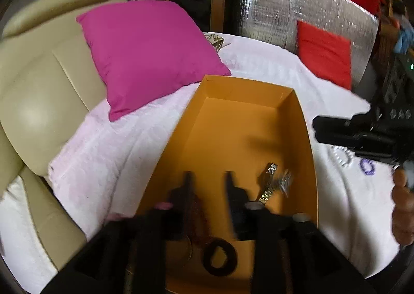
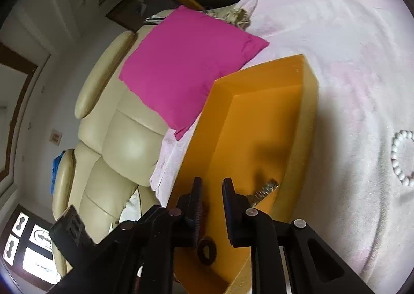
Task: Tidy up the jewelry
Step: 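Release the red bracelet into the orange box with the left tool while the right tool drops the watch in, then grasp the black hair tie with the right tool while the left tool returns over the table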
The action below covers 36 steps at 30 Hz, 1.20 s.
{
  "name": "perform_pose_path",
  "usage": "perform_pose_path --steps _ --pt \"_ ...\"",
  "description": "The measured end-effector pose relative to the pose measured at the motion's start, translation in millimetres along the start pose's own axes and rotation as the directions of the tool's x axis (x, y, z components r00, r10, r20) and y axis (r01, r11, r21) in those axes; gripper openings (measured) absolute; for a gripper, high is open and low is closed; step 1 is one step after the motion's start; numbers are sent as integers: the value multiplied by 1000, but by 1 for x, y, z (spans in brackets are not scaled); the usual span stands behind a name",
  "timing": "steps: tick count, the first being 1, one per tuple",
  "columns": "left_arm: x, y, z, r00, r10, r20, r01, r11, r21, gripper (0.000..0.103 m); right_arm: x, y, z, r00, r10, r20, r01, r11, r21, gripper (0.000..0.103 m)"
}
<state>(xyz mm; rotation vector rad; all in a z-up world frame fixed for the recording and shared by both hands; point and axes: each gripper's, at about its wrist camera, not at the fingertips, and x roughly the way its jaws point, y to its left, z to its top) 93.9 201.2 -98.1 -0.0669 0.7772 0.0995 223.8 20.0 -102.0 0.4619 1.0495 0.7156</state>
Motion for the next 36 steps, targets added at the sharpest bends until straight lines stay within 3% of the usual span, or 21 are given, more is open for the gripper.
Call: perform_pose_path --steps 1,2,10,15,22,25,29,30,33,34,36 --pt "-7 -4 0 1000 13 26 -13 1000 15 55 -6 -2 0 1000 -2 13 2 1000 -2 32" --pt "-11 -9 1 999 17 42 -18 1000 25 57 -15 -4 -1 1000 -7 28 7 1000 -7 32" --pt "-33 -74 18 995 -23 97 9 990 144 57 -114 -40 -15 983 -93 158 98 995 -20 32" --pt "-39 -127 30 992 -55 115 27 972 232 57 -184 -69 -35 951 -213 224 225 974 -30 32" --pt "-30 -215 39 986 -124 111 79 936 343 61 -266 -122 -67 891 -312 329 306 949 69 36" --pt "-11 -241 43 984 -163 77 128 932 340 66 -287 -150 -76 872 -330 362 297 944 145 50" --pt "27 -261 48 971 -238 12 228 943 242 78 -306 -193 -85 862 -363 354 289 925 245 50" --pt "37 -263 48 974 -225 8 218 951 219 78 -310 -201 -87 859 -375 348 293 918 265 50" --pt "61 -271 41 997 -72 22 67 979 193 79 -321 -220 -91 854 -392 342 291 905 312 50" --pt "69 -276 36 1000 3 13 -6 977 214 79 -322 -224 -92 854 -397 337 293 901 319 50" --pt "73 -284 32 998 68 -7 -63 956 286 79 -320 -229 -91 850 -415 324 310 892 330 50"
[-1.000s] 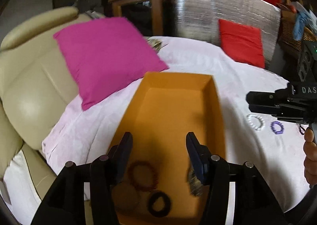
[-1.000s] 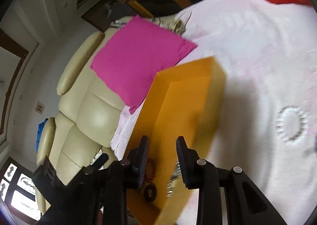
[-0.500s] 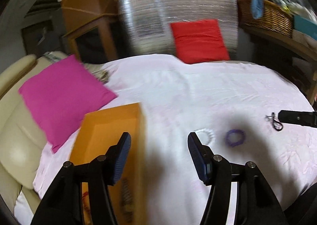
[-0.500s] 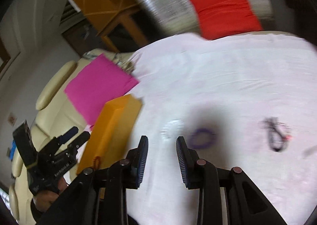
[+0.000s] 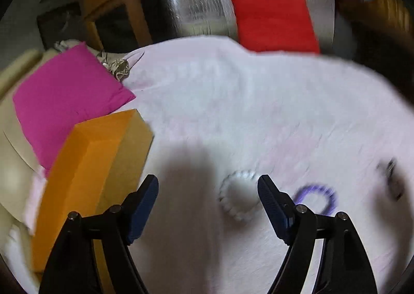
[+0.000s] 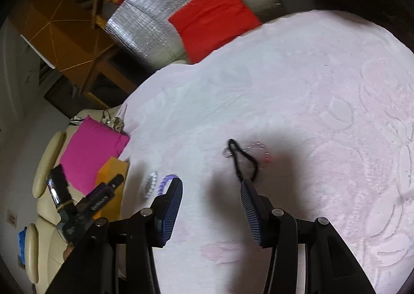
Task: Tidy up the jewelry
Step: 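Grasp the black hair tie with the right tool while the left tool returns over the table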
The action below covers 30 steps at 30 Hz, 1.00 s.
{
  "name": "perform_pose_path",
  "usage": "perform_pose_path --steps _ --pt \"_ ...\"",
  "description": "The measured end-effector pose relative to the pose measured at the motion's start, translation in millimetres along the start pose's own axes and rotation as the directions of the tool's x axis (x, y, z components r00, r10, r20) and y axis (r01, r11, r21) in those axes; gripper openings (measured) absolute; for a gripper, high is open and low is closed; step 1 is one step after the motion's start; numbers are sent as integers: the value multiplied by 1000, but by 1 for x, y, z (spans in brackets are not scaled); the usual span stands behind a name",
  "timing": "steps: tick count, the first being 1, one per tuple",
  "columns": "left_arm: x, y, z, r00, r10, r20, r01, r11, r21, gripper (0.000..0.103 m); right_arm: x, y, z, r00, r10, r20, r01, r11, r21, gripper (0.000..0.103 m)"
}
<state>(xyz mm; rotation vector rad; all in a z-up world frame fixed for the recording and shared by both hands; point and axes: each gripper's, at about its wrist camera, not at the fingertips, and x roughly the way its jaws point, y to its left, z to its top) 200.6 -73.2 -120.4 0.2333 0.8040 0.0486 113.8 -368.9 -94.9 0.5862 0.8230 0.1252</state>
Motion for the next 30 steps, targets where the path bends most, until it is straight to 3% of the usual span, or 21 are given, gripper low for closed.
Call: perform_pose_path --steps 3,5,7,10,14,18,23,30 --pt "-7 -16 -4 998 49 38 -55 983 173 80 8 -3 2 1000 -8 -22 9 1000 20 41" --pt "-9 -11 -8 999 8 42 -16 983 180 80 12 -8 3 1000 -11 -29 12 999 44 41" --pt "-8 -2 -6 997 -82 6 81 986 144 80 18 -7 4 999 -20 -35 22 998 50 41" --pt "-10 18 -4 977 -215 2 215 976 36 80 25 -6 2 998 -37 -48 39 998 51 41" --pt "0 51 -7 953 -304 -7 301 947 -116 80 31 -9 1 996 -64 -59 67 996 54 40" --pt "8 67 -8 960 -281 6 277 941 -194 79 29 -22 1 996 -70 -60 75 993 92 40" --pt "5 60 -9 976 -215 27 216 968 -130 80 30 -31 1 995 -72 -65 80 988 132 41" --pt "9 43 -10 959 -282 13 282 954 -98 80 31 -38 2 997 -58 -60 68 982 176 34"
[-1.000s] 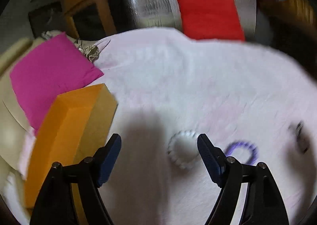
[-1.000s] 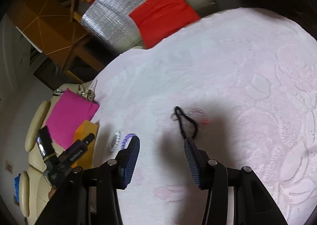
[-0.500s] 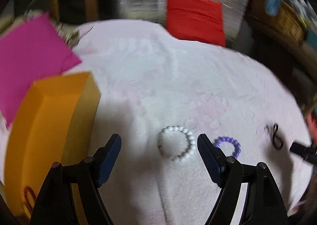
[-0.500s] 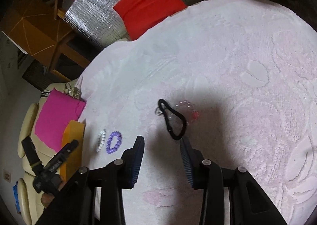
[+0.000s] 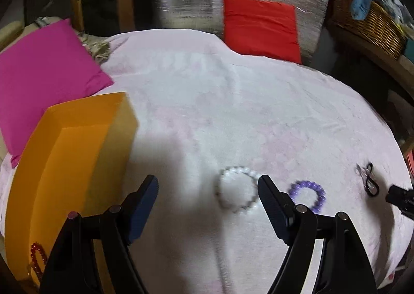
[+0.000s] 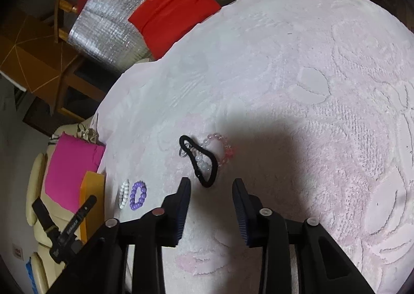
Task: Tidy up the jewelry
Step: 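Grasp the black hair tie with the right tool while the left tool returns over the table, then move the left tool toward the purple bead bracelet while the right tool holds the hair tie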
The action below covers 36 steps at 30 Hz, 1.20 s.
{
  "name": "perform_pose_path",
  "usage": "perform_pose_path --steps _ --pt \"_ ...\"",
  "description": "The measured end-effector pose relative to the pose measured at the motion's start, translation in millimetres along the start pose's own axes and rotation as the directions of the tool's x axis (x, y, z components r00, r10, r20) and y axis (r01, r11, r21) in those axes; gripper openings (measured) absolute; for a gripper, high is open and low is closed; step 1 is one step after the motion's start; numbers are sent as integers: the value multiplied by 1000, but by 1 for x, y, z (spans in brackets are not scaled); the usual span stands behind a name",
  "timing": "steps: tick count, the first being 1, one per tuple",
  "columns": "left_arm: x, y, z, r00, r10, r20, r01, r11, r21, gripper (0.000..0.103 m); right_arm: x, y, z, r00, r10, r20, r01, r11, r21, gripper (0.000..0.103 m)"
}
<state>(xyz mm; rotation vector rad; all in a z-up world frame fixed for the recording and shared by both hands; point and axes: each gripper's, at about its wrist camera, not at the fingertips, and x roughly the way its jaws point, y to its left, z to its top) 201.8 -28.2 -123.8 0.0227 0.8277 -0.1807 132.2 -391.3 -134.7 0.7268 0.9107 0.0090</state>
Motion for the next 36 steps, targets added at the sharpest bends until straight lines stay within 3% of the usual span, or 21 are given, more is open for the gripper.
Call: perform_pose_path --steps 9,11,18,29,36 --pt "6 -32 -4 998 -53 -37 55 996 66 80 20 3 3 1000 -4 -23 4 1000 13 34" --pt "6 -35 -5 998 -51 -35 54 996 74 80 27 4 3 999 1 -38 0 1000 21 24" --pt "4 -37 -8 999 -40 -26 42 993 107 79 36 8 2 999 -40 -35 40 999 19 7" --pt "-13 -36 -3 999 -6 49 0 993 114 79 17 15 -21 997 -72 21 73 996 -56 7" --pt "-25 -35 -6 997 -9 78 -2 990 138 80 -5 13 -50 996 -73 40 75 997 -35 6"
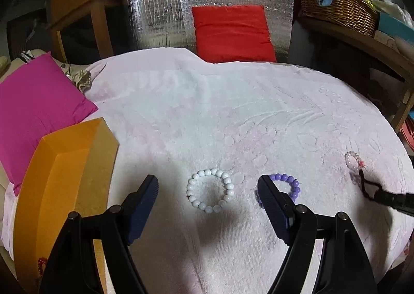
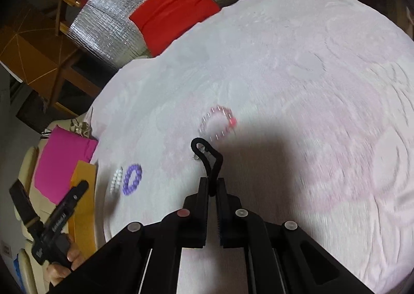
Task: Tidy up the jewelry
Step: 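Move the left tool toward the purple bead bracelet while the right tool holds the hair tie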
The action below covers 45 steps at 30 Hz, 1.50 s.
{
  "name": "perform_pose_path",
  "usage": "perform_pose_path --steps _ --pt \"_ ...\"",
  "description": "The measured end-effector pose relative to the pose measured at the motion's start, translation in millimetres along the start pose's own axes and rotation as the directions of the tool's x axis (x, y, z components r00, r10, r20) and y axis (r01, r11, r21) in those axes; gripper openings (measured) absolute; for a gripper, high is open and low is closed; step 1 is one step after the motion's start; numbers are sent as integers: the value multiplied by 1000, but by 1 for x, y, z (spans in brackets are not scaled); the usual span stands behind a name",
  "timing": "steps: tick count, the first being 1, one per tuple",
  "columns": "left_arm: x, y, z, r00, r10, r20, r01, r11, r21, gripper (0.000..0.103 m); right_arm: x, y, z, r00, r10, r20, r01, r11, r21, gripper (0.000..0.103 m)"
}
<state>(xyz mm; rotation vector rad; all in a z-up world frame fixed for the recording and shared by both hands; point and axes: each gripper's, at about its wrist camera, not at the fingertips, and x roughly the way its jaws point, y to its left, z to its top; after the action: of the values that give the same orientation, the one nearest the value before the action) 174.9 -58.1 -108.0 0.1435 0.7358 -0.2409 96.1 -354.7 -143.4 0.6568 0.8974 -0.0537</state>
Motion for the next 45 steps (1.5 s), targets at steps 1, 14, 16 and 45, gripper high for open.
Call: perform_pose_path --steps 1,14,16,45 --pt "-1 0 0 1000 1 4 -1 1000 4 80 -1 0 -5 1000 -6 -10 6 1000 6 6" --pt "-15 5 1 999 -1 46 0 1000 22 79 -25 12 -22 995 -100 -19 100 995 -13 6" --pt "-16 8 0 999 -1 47 0 1000 22 79 -24 16 -24 994 -104 -21 104 994 -15 6" --pt "5 71 -5 998 65 -22 -67 992 -104 79 -35 -13 -5 998 62 -8 -62 998 18 6"
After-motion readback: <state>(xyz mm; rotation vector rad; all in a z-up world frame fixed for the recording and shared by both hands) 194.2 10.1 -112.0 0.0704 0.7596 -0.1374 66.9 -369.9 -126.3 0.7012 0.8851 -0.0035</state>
